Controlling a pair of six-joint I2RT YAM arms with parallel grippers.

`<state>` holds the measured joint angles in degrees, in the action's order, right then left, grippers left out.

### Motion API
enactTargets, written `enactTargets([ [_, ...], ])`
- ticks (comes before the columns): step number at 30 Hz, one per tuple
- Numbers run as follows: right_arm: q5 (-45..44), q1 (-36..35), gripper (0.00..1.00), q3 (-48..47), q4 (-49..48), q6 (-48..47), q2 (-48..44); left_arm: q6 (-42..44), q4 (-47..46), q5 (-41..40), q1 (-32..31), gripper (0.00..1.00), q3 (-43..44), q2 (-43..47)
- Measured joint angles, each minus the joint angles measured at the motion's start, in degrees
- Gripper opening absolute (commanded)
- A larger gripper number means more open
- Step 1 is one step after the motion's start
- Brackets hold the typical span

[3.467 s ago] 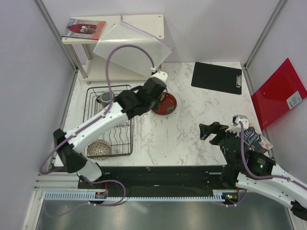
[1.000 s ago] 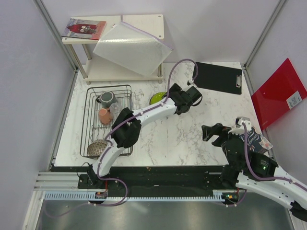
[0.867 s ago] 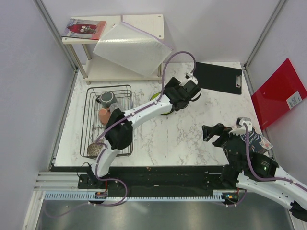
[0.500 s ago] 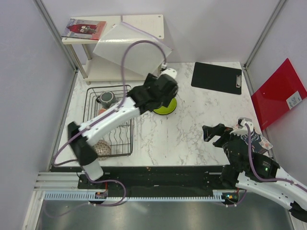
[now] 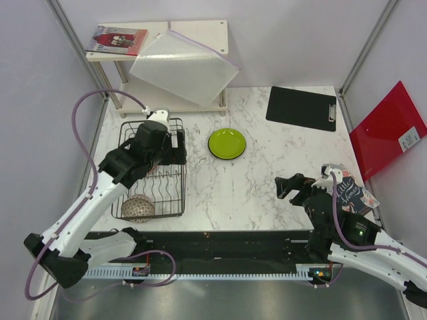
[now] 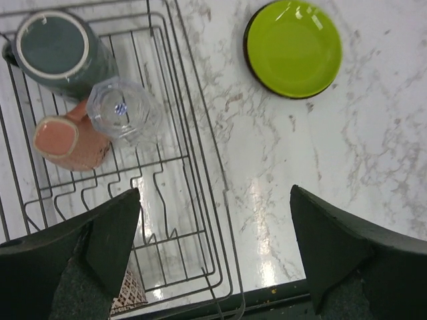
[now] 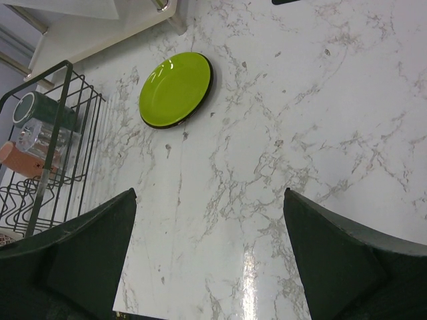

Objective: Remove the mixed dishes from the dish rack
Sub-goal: Pick up the cup from the dish rack.

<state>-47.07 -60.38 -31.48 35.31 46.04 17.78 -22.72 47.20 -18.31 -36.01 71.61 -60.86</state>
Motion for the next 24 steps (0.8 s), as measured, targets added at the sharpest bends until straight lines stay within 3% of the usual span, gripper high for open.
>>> enactTargets([
  [10,1.7,0.0,0.98,0.1,-2.2,-0.4,2.7,-5.2,-4.7,9.7,15.4,0.98,-11.0,-8.9],
  [24,2.0,0.0,0.98,1.2,-2.0,-0.4,3.3,-10.2,-13.1,10.7,18.2,0.98,-11.4,-16.7],
])
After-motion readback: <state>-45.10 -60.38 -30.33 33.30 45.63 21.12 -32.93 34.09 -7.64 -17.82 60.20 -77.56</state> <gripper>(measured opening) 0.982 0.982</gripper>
